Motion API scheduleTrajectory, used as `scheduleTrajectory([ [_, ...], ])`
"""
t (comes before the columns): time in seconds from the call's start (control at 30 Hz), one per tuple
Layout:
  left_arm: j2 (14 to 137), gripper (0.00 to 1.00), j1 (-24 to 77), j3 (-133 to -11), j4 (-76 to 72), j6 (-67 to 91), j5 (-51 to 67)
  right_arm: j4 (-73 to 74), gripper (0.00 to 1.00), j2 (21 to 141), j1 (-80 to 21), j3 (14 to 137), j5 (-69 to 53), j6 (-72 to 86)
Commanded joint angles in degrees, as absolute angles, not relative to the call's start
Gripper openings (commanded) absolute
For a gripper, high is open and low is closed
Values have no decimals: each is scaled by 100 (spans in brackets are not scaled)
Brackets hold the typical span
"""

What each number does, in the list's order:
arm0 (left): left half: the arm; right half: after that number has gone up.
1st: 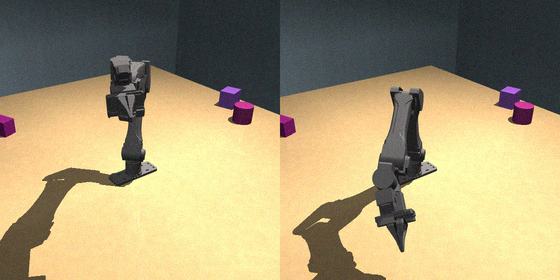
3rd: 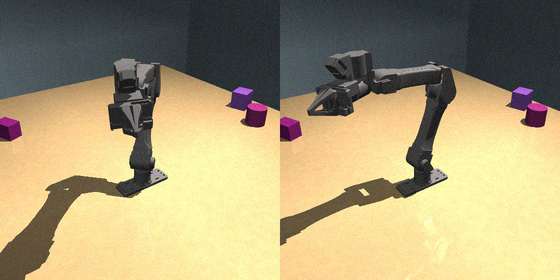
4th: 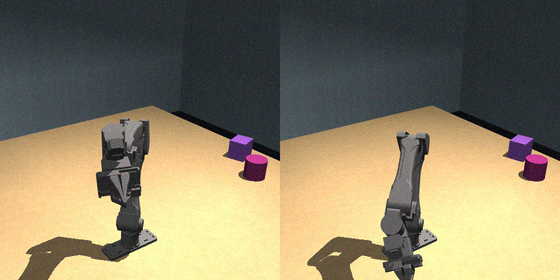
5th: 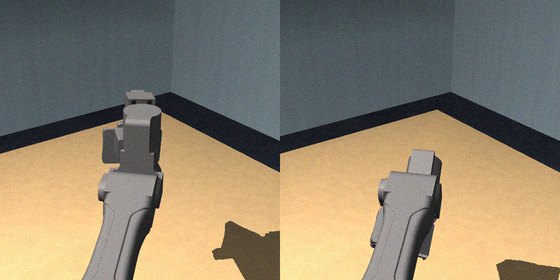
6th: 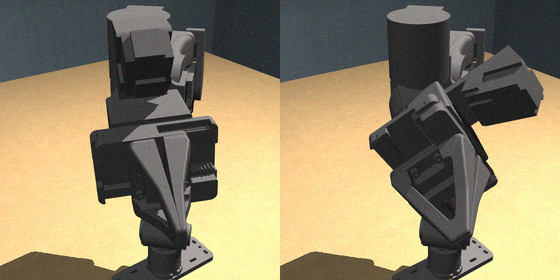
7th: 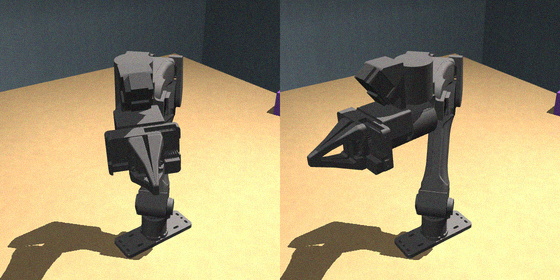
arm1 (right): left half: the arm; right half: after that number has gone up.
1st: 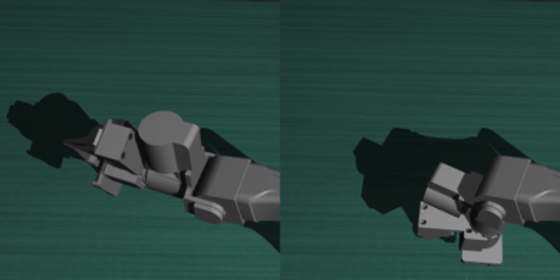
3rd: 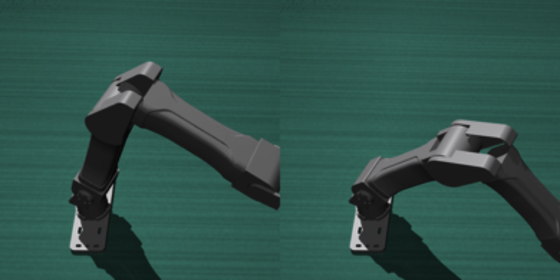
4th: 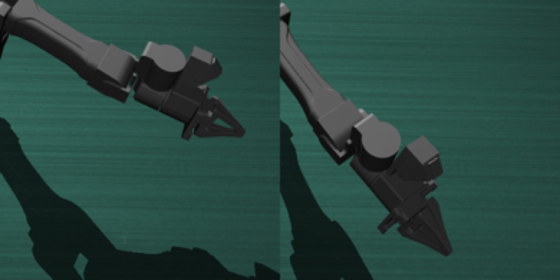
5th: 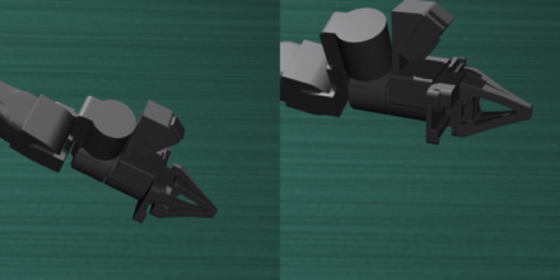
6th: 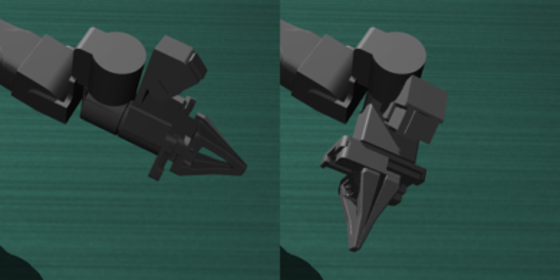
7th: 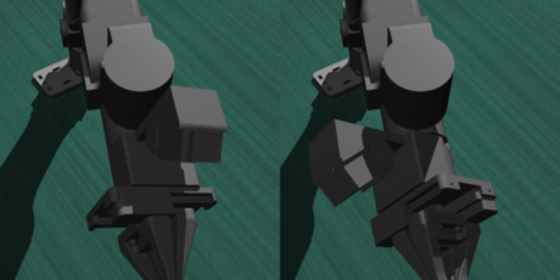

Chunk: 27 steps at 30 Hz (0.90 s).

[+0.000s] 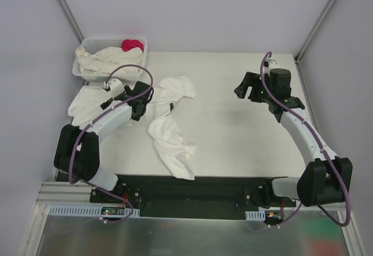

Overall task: Fold and stack the t-shirts
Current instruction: Flatten out the tshirt

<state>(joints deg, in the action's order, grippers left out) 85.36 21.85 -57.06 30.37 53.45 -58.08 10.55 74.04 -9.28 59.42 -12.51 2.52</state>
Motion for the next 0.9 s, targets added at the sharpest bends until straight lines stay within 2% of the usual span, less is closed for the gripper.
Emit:
scheduleTrajectory([
  [0.0,8797,96,1855,-6196,3551,6117,-5494,967,87,7190,-809,5871,-1353,255],
  [0.4,9746,96,1556,-6767,3586,6389,-4825,967,86,7216,-659,5862,-1415,290],
  [0.87,10090,95,1249,-6882,3586,6925,-4527,958,84,7233,-536,5827,-1459,308],
])
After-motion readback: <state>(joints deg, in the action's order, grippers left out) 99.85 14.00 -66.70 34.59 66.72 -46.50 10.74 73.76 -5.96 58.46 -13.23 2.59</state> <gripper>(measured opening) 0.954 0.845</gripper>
